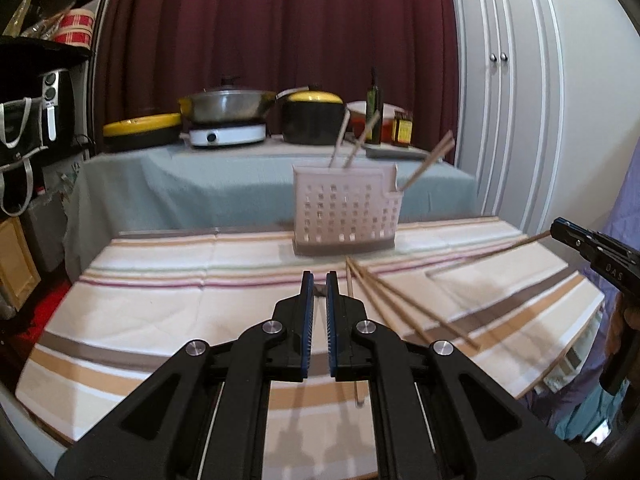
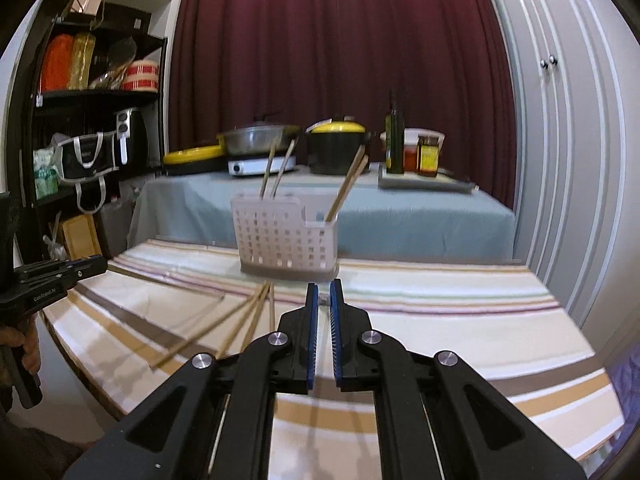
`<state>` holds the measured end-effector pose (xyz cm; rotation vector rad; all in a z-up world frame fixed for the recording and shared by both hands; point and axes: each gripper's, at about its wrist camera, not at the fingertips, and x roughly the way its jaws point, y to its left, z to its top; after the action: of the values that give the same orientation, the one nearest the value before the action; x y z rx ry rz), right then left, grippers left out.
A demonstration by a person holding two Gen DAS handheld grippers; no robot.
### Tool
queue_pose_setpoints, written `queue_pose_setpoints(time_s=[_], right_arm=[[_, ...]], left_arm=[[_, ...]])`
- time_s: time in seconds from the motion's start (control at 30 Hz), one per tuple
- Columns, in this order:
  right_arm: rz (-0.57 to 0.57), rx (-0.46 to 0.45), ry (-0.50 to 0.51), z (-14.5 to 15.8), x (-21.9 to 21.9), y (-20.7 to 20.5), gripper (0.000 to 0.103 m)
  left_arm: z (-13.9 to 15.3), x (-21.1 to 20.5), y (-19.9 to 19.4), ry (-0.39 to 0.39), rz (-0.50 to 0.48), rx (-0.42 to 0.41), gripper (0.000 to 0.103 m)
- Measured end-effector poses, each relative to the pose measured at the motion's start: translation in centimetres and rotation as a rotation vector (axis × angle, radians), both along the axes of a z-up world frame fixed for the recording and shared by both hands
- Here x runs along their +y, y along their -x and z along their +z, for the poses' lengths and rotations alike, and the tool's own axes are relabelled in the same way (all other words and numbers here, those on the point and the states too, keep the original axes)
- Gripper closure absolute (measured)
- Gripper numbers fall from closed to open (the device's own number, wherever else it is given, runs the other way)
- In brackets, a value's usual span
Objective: Organize utensils
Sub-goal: 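Lift the left tool's chopstick over the holder while the right tool carries its chopstick there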
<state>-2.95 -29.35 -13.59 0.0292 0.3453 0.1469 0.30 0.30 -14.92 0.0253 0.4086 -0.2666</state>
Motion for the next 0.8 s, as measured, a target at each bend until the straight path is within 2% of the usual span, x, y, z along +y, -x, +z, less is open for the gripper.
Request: queue_pose_setpoints(time_s=[0.13,0.3,0.8], right_arm=[[-0.004,-0.027,-0.003,2.0,-0.1,-0.1,0.096],[-0.002,-0.029,-0.005,3.2,0.0,-1.2,0.096],[0.02,-0.069,-0.012,4.9,-0.4,-6.6,0.096]], left_arm=[[2.5,0.6,-0.2,0.015,0.02,-0.023,0.096],[4.1,0.7,-1.3,0.016,0.033,-0.022,0.096],[5.5,0.1,-6.3,0.01,0.024,-0.05,0.096]])
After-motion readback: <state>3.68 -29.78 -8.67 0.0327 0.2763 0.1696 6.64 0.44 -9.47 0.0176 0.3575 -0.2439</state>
